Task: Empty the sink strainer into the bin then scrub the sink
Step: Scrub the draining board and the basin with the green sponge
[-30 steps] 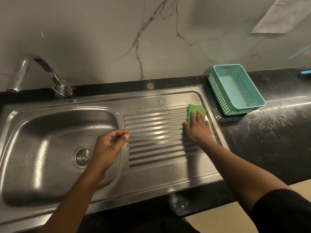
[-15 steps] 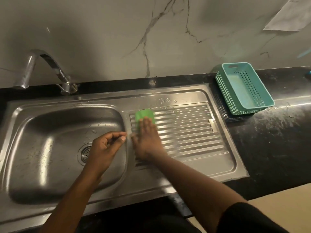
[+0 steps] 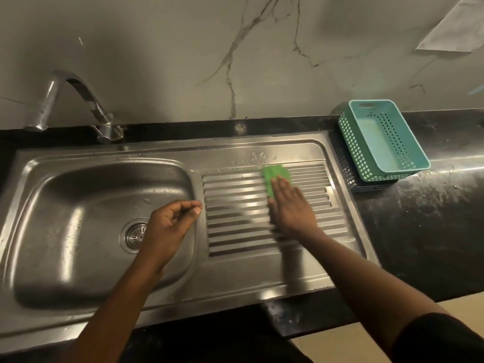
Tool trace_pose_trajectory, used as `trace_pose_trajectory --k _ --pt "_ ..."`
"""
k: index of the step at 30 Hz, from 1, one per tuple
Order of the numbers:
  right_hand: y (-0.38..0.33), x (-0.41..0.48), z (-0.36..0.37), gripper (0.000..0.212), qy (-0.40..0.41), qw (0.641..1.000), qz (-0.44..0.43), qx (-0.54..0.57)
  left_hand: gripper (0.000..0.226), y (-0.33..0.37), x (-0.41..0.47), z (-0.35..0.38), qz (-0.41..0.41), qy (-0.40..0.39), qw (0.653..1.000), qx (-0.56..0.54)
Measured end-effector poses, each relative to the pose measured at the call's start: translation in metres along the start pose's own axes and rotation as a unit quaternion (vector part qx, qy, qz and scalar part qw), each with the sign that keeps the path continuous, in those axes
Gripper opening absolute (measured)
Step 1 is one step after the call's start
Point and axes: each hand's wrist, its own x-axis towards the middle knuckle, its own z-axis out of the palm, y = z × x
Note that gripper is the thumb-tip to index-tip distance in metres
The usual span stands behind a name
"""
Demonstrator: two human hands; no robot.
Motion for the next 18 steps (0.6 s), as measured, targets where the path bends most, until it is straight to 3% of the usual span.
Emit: trace_pose_trajectory --k 5,10,15,18 --pt "0.077 -0.004 -0.018 0.066 -0.008 0.986 0.165 0.032 0.02 0.0 0.0 0.002 -0.005 -0.008 1.0 -0.005" --pt "-0.013 0.009 -0.005 0.076 0.017 0.952 0.269 0.142 0.019 0.0 0.0 -0.003 -0.005 -0.012 1.0 0.001" --pt "-0.14 -0.003 0.011 0.089 0.016 0.968 0.199 0.155 0.019 0.001 0.001 -0.008 0.002 -0.009 1.0 0.005" --pt "-0.216 -0.013 0.024 0.088 -0.031 0.995 0.035 0.092 0.02 0.003 0.001 -0.008 0.004 0.002 1.0 -0.009"
